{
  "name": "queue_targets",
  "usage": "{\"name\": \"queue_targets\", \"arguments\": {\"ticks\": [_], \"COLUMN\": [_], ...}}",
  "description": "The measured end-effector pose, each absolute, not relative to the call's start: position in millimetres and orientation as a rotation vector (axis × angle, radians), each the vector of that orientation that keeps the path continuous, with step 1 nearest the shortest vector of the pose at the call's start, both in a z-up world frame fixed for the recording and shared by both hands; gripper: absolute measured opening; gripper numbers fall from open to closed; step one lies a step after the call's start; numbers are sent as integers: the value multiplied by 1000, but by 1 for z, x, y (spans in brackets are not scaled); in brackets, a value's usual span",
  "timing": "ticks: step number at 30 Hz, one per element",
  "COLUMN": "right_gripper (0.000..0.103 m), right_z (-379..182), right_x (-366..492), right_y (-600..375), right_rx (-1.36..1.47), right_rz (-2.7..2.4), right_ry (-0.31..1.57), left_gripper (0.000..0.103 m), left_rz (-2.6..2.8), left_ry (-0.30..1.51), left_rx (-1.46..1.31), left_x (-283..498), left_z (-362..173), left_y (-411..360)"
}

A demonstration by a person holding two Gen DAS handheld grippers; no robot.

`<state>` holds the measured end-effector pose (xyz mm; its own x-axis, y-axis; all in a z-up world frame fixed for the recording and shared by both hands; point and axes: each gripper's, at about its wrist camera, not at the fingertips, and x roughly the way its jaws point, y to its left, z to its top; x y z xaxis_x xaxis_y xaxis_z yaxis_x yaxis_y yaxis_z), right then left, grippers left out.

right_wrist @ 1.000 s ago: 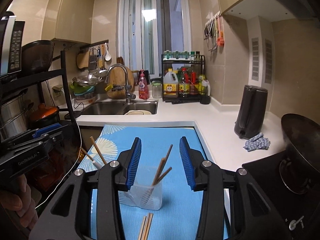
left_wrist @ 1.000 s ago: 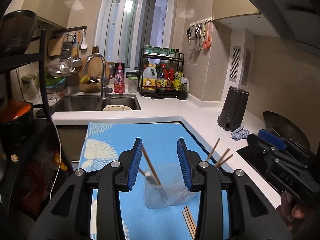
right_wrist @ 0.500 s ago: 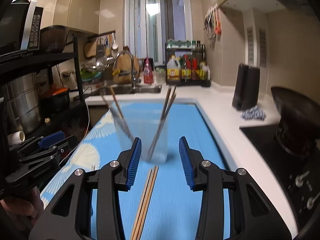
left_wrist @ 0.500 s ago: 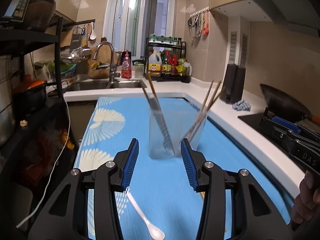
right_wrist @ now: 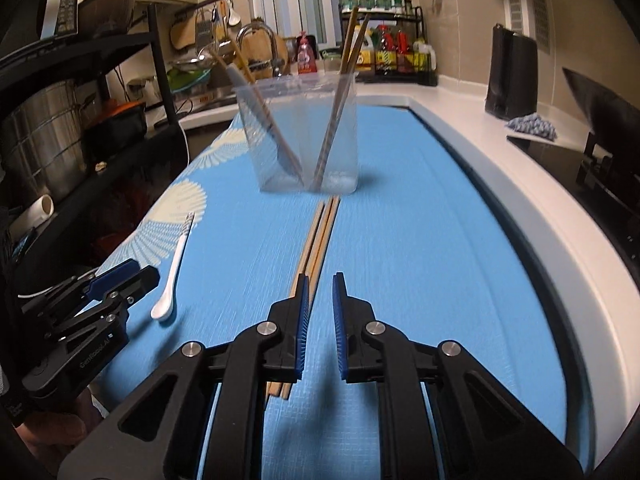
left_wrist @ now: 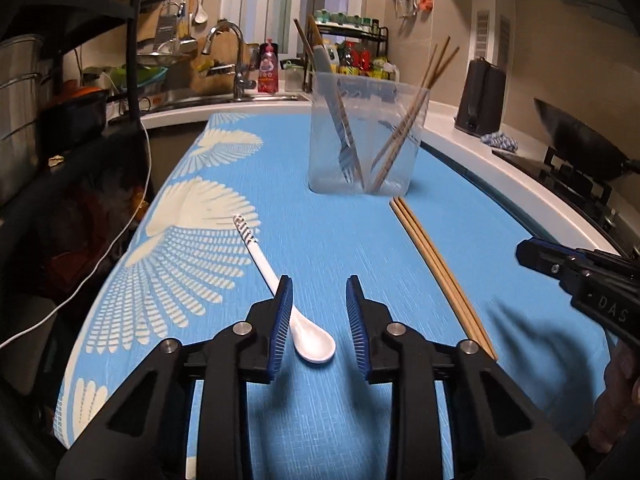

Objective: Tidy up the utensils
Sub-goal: 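Close the right tool on a wooden chopstick while the left tool moves to the remaining chopsticks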

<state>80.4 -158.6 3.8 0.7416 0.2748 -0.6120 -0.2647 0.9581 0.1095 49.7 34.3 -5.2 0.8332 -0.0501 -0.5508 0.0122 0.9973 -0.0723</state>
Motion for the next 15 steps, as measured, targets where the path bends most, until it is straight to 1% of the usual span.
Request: {"name": "queue_targets", "arguments": {"ticks": [10,15], "right_gripper": [13,15], "right_z": [-35,-36], "right_x": [94,94], "right_y": [-148,-147], "right_rx": [22,20], "right_rz": [313,312], "right_ry": [809,812], "left_gripper": [27,27], "left_rz": [-84,-95], "left_ry": [591,594], "left_rx": [-36,-38], "left_x": [43,44], "left_z": [-12,-12], "left_y": [17,15]}}
